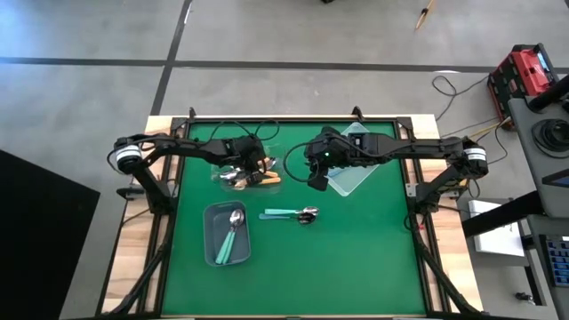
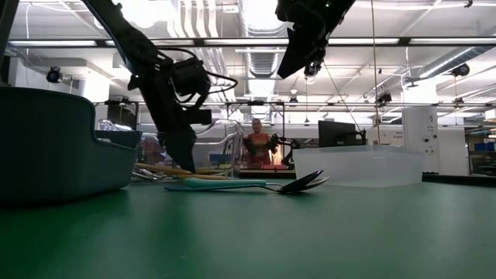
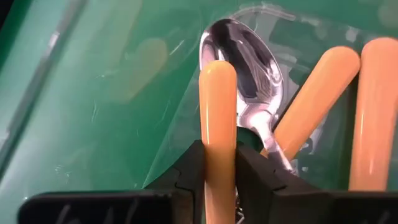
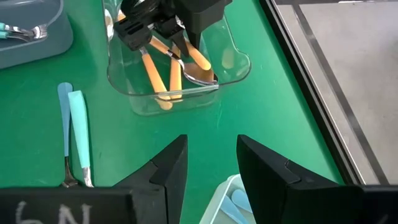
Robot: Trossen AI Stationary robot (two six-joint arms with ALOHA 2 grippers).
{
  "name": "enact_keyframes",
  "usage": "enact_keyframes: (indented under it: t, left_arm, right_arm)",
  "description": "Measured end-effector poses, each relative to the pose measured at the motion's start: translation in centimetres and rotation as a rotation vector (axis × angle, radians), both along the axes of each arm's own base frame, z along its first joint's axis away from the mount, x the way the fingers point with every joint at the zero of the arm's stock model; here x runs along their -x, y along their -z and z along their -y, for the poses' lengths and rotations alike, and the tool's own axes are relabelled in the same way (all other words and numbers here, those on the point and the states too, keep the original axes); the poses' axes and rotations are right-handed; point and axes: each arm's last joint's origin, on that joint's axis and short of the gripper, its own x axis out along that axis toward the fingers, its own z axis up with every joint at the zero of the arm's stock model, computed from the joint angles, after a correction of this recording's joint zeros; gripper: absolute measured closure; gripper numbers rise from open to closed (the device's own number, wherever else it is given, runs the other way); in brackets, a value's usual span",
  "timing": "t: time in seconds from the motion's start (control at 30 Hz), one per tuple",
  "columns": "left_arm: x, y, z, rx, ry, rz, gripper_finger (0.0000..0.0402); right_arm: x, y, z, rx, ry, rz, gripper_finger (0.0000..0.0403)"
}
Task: Sort silverware by color (type)
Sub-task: Put the orange spoon into the transparent bin
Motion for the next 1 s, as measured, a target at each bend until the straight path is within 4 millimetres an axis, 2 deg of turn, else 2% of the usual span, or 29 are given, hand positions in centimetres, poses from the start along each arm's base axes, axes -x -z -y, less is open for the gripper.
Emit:
enact_keyframes:
  t: [0.23, 0.63, 0.83, 1.0]
  left_arm:
    - [-0.3, -0.5, -0.1, -0.005, 0.005, 0.021, 0.0366]
    - [-0.4, -1.6, 1.0, -0.025, 0.059, 0.028, 0.0368]
    - [0.0, -2.9, 1.4, -0.101, 0.202, 0.008, 0.0380]
    - [0.0, -2.9, 1.4, -0.158, 0.316, -0.032, 0.0384]
  right_arm:
    - [0.0, 0.0, 0.0, 0.000, 0.000, 0.000, 0.0273]
    - [0.0, 0.0, 0.0, -0.002, 0.002, 0.001, 0.0273]
    - [0.0, 0.0, 0.0, -0.008, 0.008, 0.003, 0.0273]
    - [0.0, 0.0, 0.0, -0.012, 0.014, 0.005, 0.0273]
